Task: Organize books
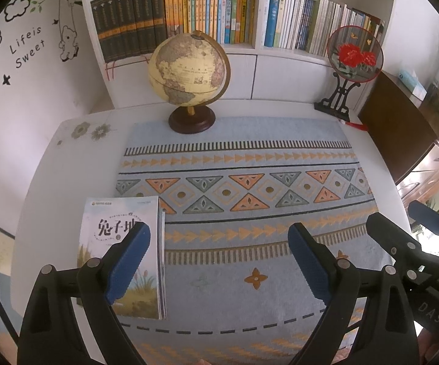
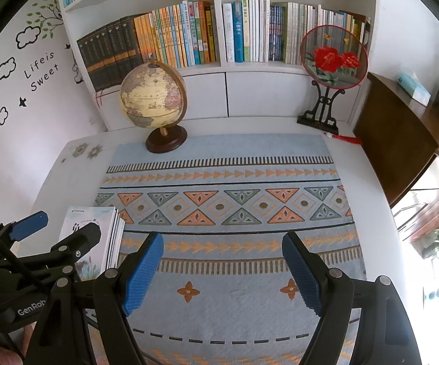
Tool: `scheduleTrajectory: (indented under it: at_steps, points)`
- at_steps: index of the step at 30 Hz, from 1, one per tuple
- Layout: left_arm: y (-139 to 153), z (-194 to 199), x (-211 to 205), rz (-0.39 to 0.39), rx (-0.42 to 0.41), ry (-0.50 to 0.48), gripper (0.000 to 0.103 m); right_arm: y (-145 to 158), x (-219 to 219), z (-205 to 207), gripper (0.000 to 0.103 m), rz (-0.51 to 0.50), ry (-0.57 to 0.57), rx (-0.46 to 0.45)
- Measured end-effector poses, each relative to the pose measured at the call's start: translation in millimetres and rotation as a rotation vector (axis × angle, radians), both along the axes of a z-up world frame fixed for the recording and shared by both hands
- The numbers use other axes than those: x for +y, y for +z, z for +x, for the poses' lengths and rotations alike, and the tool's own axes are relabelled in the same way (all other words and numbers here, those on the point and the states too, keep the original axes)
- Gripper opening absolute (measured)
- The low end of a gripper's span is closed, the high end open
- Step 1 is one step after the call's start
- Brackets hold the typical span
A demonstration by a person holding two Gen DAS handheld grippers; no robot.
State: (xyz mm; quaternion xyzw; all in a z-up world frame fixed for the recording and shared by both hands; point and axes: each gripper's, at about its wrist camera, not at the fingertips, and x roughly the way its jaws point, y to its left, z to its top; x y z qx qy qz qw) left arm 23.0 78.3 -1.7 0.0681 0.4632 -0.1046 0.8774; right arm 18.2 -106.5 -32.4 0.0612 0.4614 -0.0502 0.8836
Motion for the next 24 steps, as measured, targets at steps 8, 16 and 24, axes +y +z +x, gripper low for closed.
scheduleTrajectory:
  at_steps: [8, 16, 24]
  points:
    - [1.1, -1.5, -0.4, 0.005, -0.010, -0.006, 0.092, -0.2, -1.5, -0.4, 0.079, 0.001, 0.001, 0.000]
    - [0.4, -6.0, -2.8, 0.010, -0.006, 0.006, 0.092, -0.1, -1.0, -4.6, 0.079, 0.000, -0.004, 0.009]
    - [-4.6, -9.3, -4.1, 0.021, 0.012, 0.019, 0.092, -3.2, 0.2, -6.4, 0.079, 0.003, -0.001, 0.023]
